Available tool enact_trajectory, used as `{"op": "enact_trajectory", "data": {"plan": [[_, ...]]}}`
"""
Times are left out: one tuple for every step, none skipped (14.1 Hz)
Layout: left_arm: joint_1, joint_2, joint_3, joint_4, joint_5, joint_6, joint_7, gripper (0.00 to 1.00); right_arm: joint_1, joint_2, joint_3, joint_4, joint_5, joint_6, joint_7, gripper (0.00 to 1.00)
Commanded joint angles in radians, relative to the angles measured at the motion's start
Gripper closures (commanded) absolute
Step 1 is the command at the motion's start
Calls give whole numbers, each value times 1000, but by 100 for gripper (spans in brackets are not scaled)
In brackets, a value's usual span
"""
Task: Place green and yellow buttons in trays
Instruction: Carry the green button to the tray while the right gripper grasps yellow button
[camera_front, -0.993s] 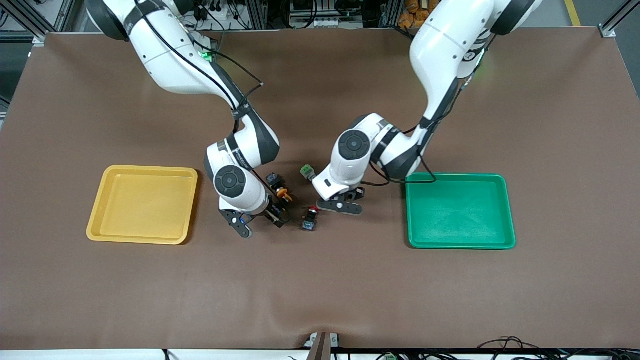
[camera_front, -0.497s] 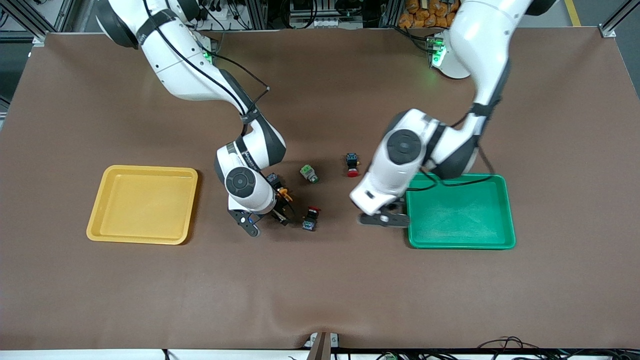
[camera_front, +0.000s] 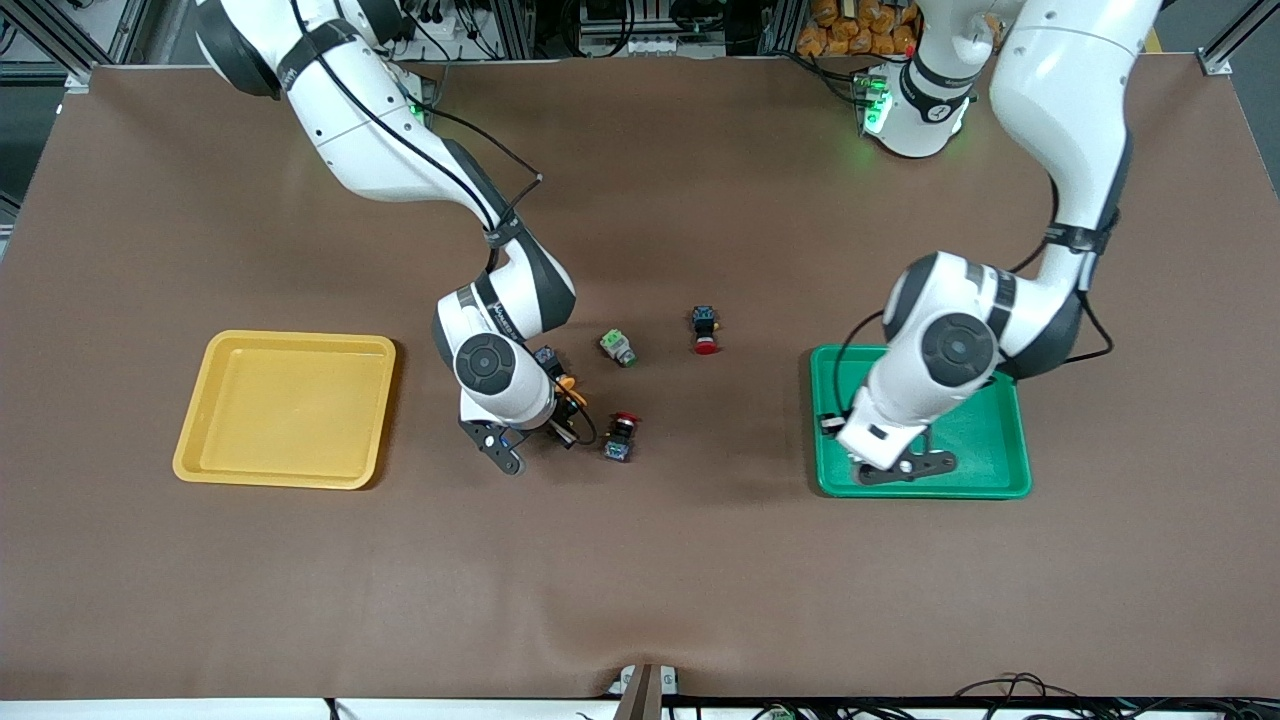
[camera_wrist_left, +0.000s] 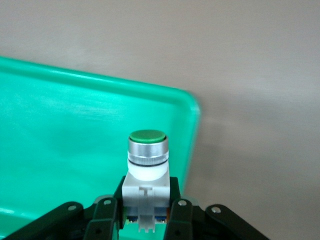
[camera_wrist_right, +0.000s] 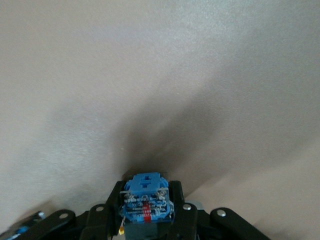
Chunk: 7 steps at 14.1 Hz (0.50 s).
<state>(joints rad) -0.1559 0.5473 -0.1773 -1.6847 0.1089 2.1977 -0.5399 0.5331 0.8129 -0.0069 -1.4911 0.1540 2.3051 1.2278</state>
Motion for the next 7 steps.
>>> {"op": "enact_trajectory", "data": {"plan": [[100, -15, -14, -52, 14, 11, 76, 100, -42, 5, -2, 125, 91, -195, 1, 100], [137, -7, -14, -55, 15, 11, 113, 100, -71, 0, -2, 155, 93, -267, -7, 100], [154, -4, -14, -68, 15, 13, 138, 100, -103, -6, -2, 173, 96, -326, -20, 100], [165, -4, -13, -88, 15, 26, 144, 100, -131, -18, -2, 184, 95, -373, -72, 100], [171, -7, -11, -116, 15, 45, 144, 100, -148, -32, -5, 184, 90, -401, -149, 100], [186, -7, -10, -137, 17, 65, 150, 100, -182, -44, -7, 181, 90, -433, -225, 100], [209, -3, -10, -148, 20, 82, 165, 100, -227, -56, -5, 180, 90, -496, -281, 100]]}}
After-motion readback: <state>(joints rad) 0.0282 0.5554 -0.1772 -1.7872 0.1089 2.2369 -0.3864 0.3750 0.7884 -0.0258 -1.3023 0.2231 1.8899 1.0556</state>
